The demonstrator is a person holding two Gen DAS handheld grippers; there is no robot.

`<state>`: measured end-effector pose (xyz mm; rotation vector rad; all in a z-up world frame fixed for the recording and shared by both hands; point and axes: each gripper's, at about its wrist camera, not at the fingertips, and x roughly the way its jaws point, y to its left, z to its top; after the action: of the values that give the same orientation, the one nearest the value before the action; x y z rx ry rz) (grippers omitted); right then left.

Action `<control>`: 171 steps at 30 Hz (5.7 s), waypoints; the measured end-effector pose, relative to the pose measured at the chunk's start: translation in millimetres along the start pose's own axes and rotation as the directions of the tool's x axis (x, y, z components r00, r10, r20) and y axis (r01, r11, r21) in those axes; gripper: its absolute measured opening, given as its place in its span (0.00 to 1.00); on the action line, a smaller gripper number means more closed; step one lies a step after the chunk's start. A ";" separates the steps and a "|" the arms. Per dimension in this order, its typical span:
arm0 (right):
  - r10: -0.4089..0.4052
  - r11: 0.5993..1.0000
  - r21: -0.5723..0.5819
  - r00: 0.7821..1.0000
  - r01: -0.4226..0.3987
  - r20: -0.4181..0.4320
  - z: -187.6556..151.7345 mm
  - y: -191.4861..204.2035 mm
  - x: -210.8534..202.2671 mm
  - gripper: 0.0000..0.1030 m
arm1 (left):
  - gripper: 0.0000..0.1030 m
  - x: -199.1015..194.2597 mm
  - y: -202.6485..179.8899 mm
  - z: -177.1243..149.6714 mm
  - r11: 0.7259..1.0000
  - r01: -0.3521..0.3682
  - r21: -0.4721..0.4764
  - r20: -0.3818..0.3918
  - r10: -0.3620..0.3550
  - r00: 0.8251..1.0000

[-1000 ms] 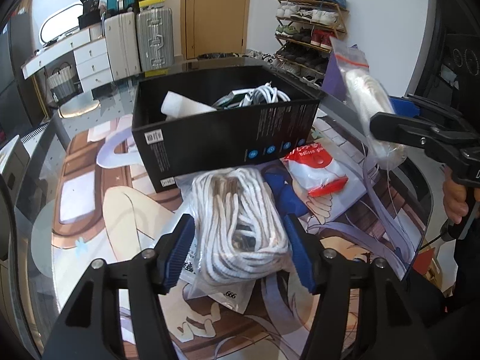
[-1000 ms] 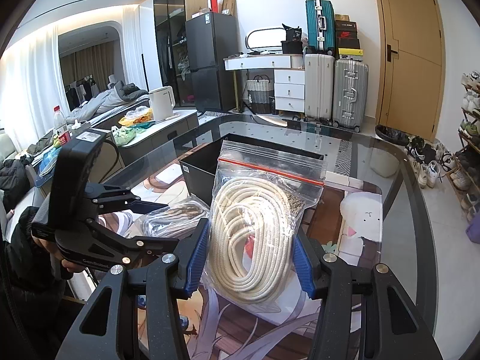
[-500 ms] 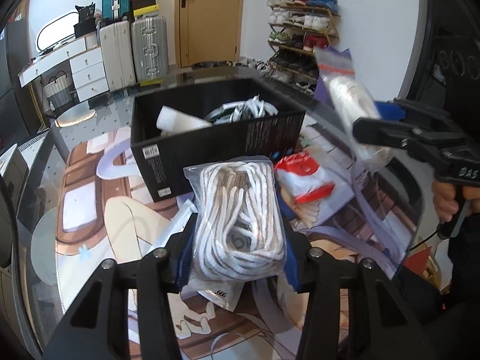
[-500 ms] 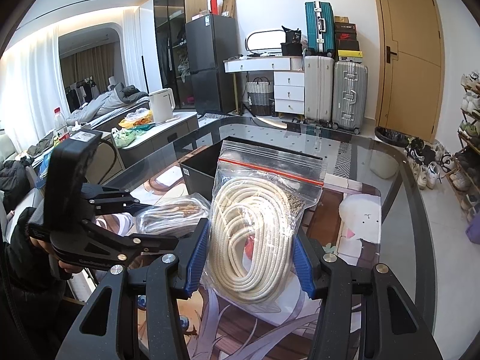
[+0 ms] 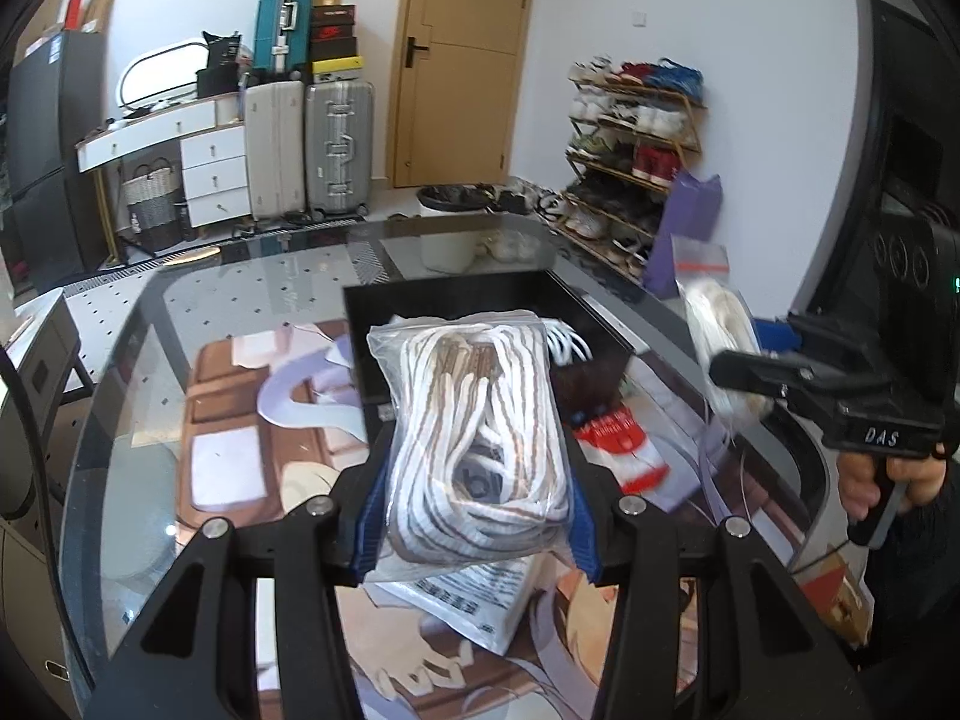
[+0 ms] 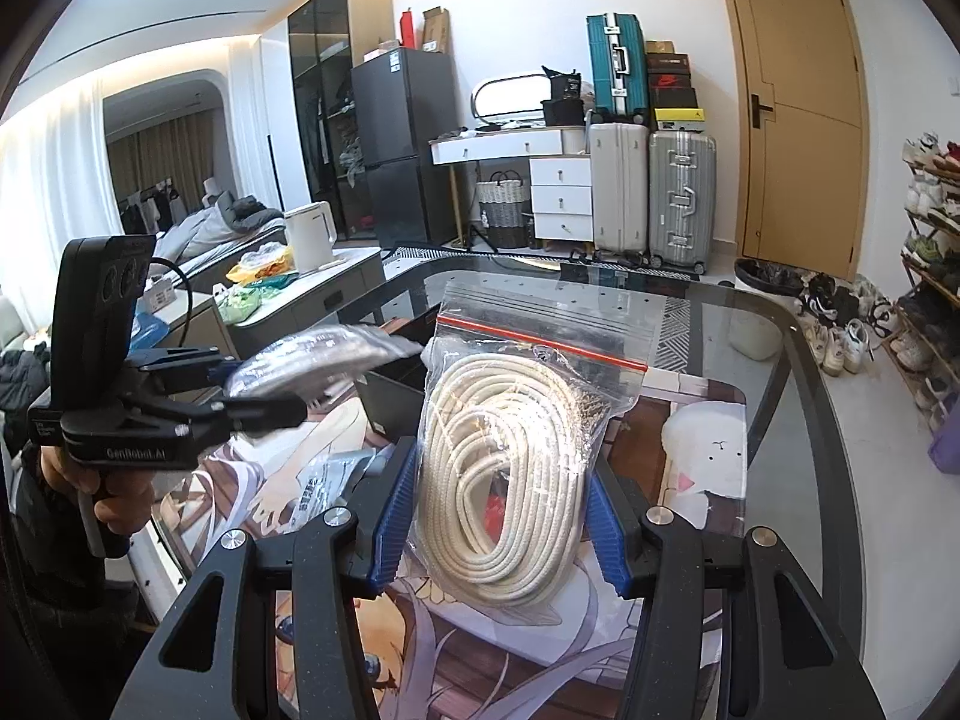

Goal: Organize soft objects
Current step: 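Carry both bagged rope coils up and over the black box, then open both grippers to drop the bagged rope coils into the box, then move the left gripper to the white printed packet while the right gripper approaches the red balloon glue packet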

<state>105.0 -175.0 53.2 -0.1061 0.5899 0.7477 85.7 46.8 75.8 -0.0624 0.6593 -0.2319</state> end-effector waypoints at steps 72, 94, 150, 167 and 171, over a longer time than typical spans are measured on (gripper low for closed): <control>-0.059 0.995 0.073 0.997 0.063 -0.058 58.1 -28.4 79.1 0.94 | 0.64 70.0 7.8 35.5 0.994 -0.111 0.018 -0.043 0.111 0.993; -0.060 0.992 0.103 0.984 0.078 -0.167 0.7 -23.5 52.2 0.99 | 1.00 25.5 17.7 -2.2 0.987 -0.154 -0.045 -0.001 0.155 0.988; -0.029 0.998 0.040 0.929 0.047 -0.369 -39.0 -8.7 103.8 0.99 | 1.00 71.5 5.0 -54.9 0.991 0.005 0.133 -0.304 0.036 0.952; -0.059 0.998 0.007 0.930 0.066 -0.362 -43.6 0.3 109.2 0.99 | 0.98 80.1 11.3 -51.0 0.992 -0.015 0.127 -0.299 0.053 0.953; -0.068 0.998 -0.010 0.929 0.069 -0.363 -44.3 2.4 109.7 0.99 | 0.87 77.6 8.4 -51.7 0.990 0.002 0.142 -0.282 0.038 0.959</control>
<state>146.4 -119.4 -42.7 -0.2649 0.9358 0.6629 115.0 37.7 -12.6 0.1156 0.9272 -0.2723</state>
